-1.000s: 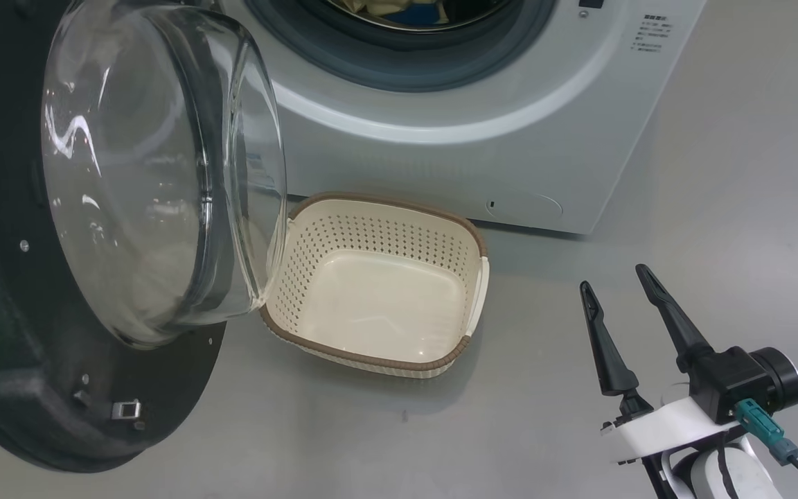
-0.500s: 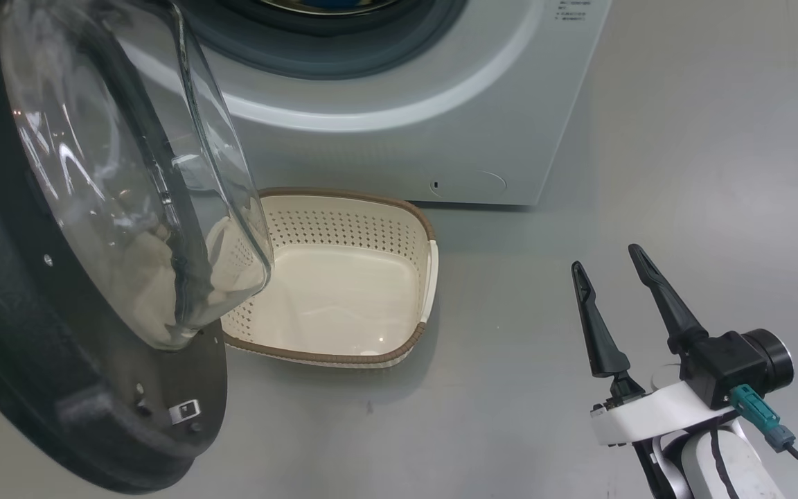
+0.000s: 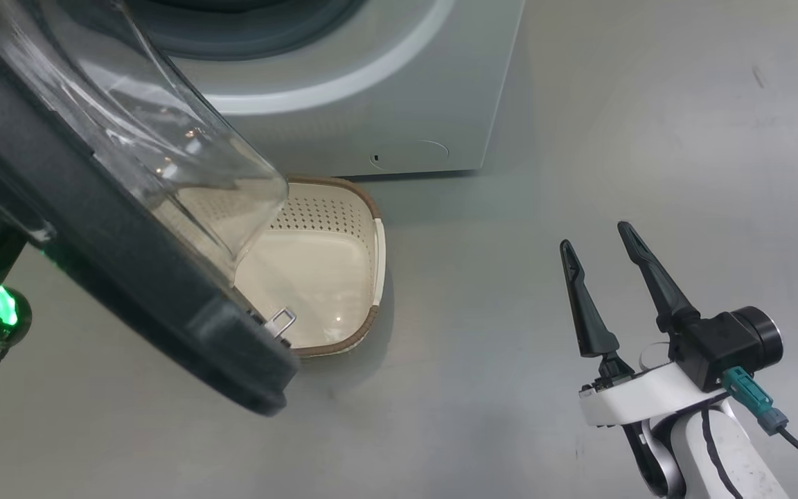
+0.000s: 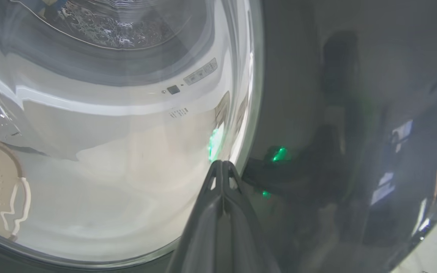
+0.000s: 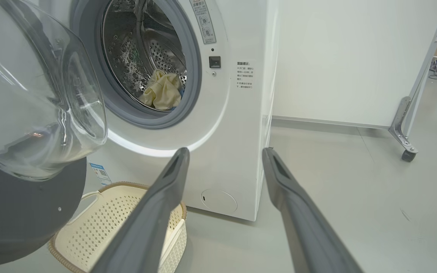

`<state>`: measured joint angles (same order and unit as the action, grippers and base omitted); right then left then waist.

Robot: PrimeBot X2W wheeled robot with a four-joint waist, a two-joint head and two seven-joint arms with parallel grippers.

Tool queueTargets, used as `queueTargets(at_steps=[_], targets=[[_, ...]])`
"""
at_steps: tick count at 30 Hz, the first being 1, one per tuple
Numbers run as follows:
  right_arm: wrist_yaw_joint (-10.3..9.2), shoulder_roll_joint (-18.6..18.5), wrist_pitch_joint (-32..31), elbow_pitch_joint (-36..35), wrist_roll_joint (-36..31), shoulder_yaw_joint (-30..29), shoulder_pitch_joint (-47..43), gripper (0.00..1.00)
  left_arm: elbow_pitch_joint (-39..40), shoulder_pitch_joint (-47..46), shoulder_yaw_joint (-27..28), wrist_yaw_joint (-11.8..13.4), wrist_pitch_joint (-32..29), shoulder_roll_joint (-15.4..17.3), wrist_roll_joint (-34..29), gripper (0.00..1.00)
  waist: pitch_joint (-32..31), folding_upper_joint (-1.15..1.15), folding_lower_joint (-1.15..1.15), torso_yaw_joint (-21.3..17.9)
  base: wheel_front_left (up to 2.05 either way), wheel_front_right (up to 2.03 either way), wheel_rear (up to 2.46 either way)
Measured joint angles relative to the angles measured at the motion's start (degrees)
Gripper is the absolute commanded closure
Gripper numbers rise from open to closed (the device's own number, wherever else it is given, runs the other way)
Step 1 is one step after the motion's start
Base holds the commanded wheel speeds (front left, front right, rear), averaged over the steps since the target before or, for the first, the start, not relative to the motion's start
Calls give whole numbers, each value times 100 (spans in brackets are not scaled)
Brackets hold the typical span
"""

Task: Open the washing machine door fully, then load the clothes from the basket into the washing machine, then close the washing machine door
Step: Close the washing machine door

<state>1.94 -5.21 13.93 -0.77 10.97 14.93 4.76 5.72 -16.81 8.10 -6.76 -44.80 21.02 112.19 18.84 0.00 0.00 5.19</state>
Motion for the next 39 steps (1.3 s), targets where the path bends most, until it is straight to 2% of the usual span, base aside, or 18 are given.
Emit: queueTargets(at_steps=[13,22,39], targets=[[54,70,7,56,1,93,348,0,-308,-940,-237,107,412,-215,-339,100,390,0,0,-454,0,0,0],[96,140,51,129,4,245,605,0,-842,-1601,-93,221,935,-353,-501,100,652,0,0,-815,0,0,0],[146,170,52,153,73,365,1016,0,-1635,-2685,98,191,1803,-346,-1211,100,1090,0,0,-1364,0,0,0]])
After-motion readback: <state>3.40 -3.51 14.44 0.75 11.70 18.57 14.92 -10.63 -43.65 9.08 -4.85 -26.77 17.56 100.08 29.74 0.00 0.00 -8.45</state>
